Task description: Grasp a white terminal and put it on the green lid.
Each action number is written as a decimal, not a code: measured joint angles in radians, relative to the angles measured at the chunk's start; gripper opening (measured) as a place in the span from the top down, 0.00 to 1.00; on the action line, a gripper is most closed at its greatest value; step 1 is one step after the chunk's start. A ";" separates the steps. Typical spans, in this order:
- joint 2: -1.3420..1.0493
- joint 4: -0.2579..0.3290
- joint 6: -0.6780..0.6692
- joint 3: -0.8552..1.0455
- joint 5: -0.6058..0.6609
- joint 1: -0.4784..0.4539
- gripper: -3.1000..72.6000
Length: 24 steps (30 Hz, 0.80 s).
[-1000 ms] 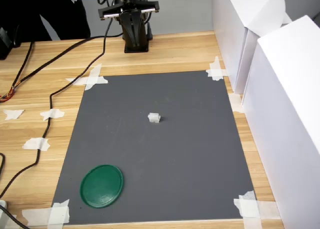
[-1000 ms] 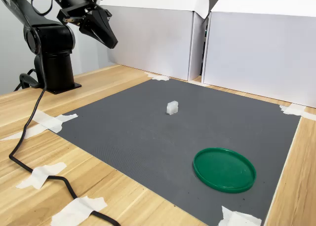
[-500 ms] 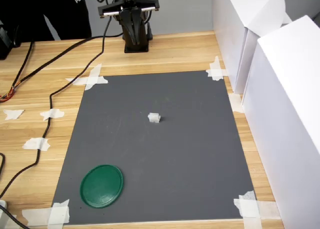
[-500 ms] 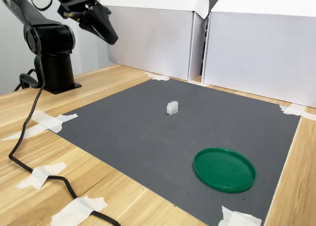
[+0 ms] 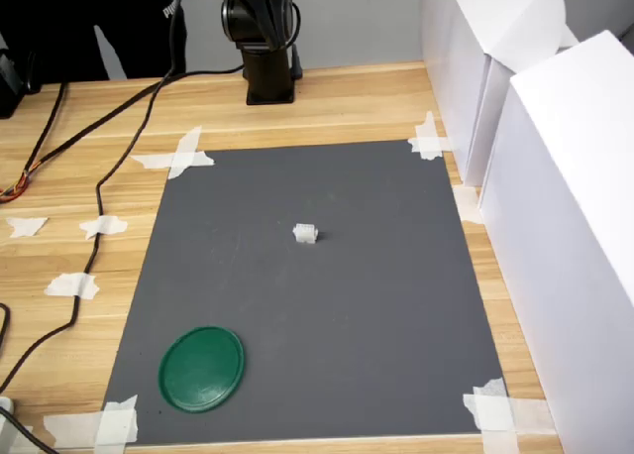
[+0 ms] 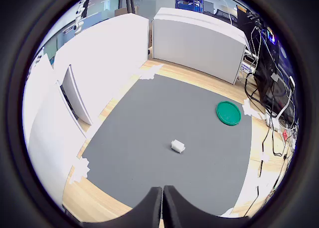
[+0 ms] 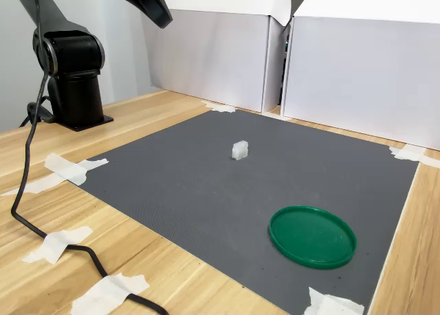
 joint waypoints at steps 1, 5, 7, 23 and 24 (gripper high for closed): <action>0.017 0.000 -0.001 -0.008 0.003 0.000 0.98; 0.085 -0.002 -0.002 -0.015 0.009 0.000 0.98; 0.115 -0.005 -0.015 -0.016 0.009 0.000 0.98; 0.439 -0.096 -0.212 -0.246 0.019 0.004 0.26; 0.457 -0.112 -0.221 -0.269 0.020 0.015 0.20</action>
